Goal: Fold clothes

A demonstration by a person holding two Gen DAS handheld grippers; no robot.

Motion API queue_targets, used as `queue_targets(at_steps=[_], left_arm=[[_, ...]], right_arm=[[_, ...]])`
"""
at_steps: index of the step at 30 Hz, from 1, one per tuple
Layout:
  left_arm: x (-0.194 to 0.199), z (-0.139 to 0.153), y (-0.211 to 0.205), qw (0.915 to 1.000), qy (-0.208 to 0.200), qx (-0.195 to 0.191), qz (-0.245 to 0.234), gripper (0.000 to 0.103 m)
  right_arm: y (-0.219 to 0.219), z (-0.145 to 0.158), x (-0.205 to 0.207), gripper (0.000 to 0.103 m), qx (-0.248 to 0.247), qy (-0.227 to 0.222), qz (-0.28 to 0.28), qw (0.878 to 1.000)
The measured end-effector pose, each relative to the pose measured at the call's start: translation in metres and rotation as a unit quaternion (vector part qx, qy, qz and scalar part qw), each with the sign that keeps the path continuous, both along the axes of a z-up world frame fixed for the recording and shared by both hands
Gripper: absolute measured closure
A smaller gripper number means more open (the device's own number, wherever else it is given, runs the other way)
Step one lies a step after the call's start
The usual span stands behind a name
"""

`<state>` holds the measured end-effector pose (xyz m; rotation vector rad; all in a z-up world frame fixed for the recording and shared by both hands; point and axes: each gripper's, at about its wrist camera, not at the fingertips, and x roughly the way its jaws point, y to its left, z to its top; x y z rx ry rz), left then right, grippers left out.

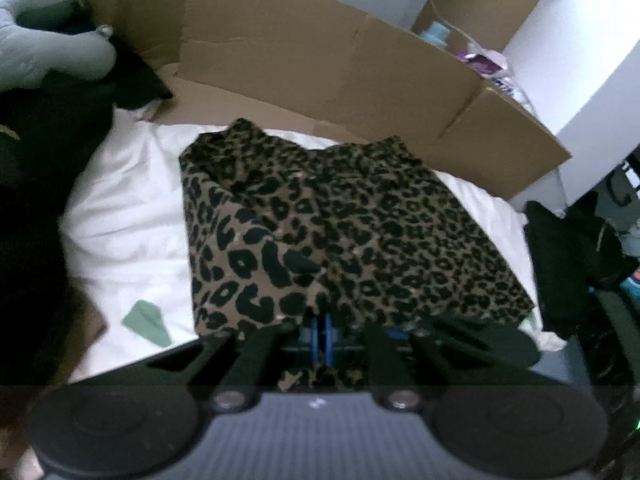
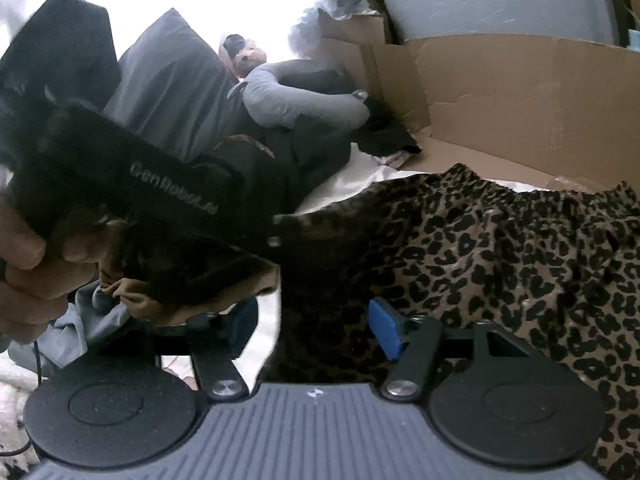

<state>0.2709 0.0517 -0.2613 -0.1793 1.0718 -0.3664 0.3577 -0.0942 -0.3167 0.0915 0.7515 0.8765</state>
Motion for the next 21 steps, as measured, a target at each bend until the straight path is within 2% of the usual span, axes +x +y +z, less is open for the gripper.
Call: queue_targets(at_steps=[1,4,11,13,14,15,16,19,21], left_arm=[[0.0,0.0,-0.002,1.0,0.002,-0.006,0.0,0.099],[0.0,0.001,-0.008,0.9997,0.009,-0.023,0.0,0.099],[-0.001,0.01,-0.022,0.9981,0.005,-0.061,-0.007,0.099],[0.001,0.01,-0.024,0.9977,0.007,-0.066,-0.009,0.099],[0.001,0.009,-0.025,0.9975,0.009,-0.069,-0.011,0.099],[0.001,0.009,-0.027,0.9973,0.01,-0.072,-0.015,0.098],[0.0,0.01,-0.028,0.9971,0.005,-0.073,-0.017,0.097],[-0.002,0.013,-0.03,0.9965,-0.011,-0.079,-0.025,0.087],[-0.005,0.016,-0.026,0.9962,-0.031,-0.079,-0.021,0.066]], right_arm=[[0.002,-0.001,0.0,0.051,-0.001,0.003,-0.002,1.0],[0.002,-0.005,0.005,0.054,0.0,0.022,-0.02,1.0],[-0.005,0.0,0.008,0.056,0.002,-0.007,-0.036,0.999],[-0.009,-0.002,0.011,0.08,0.003,-0.006,-0.044,0.999],[-0.011,-0.003,0.012,0.087,0.003,-0.004,-0.048,0.999],[-0.013,-0.004,0.013,0.097,0.004,-0.003,-0.053,0.999],[-0.016,-0.005,0.014,0.1,0.005,-0.001,-0.057,0.998],[-0.023,-0.007,0.016,0.102,0.001,-0.004,-0.068,0.998],[-0.029,-0.008,0.018,0.102,0.0,-0.001,-0.074,0.997]])
